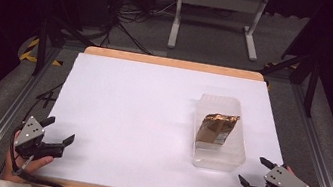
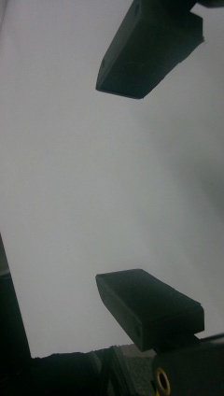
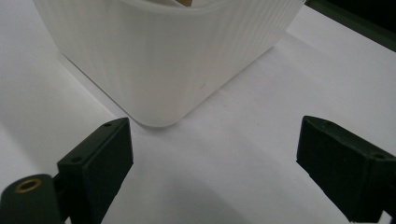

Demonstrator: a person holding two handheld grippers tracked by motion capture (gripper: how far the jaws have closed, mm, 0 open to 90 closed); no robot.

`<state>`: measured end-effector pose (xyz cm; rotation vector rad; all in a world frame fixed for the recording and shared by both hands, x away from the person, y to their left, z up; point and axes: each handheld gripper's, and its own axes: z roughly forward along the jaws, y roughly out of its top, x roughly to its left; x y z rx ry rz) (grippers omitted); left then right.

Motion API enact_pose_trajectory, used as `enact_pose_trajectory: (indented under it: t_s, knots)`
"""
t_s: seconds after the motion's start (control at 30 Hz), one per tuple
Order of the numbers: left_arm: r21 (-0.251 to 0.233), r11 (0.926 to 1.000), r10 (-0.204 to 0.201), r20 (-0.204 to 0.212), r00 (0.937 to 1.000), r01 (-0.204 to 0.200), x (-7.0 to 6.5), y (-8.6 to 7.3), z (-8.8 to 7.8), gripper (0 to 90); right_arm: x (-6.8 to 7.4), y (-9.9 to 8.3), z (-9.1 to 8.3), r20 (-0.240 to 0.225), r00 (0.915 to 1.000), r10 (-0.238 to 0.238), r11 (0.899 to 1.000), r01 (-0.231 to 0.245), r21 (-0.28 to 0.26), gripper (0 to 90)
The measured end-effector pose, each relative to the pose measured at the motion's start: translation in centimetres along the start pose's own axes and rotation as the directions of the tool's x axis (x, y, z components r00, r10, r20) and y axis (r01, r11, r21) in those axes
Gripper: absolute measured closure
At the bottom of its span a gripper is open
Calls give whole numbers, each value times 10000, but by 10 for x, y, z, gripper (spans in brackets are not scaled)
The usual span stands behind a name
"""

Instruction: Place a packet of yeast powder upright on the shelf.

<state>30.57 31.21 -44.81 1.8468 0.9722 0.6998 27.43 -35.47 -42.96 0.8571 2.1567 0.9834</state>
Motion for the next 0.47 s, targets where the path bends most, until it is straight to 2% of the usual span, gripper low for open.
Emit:
enact_pose_trajectory:
  t_s: [0.13, 0.37, 0.47]
  knots:
    - [-195, 9998, -86, -38, 10000, 85, 1, -1, -3, 91, -1, 0, -1, 78, 10000, 60, 10000, -60, -26, 114]
    - [-316, 9995, -65, 248, 9997, 72, -2, 0, -3, 64, -1, 0, -2, 45, 9999, 120, 9999, -120, -47, 114]
    - [-212, 9998, -28, 263, 9996, 34, -3, 1, -2, 59, -2, 0, -2, 65, 9999, 153, 9998, -153, -91, 114]
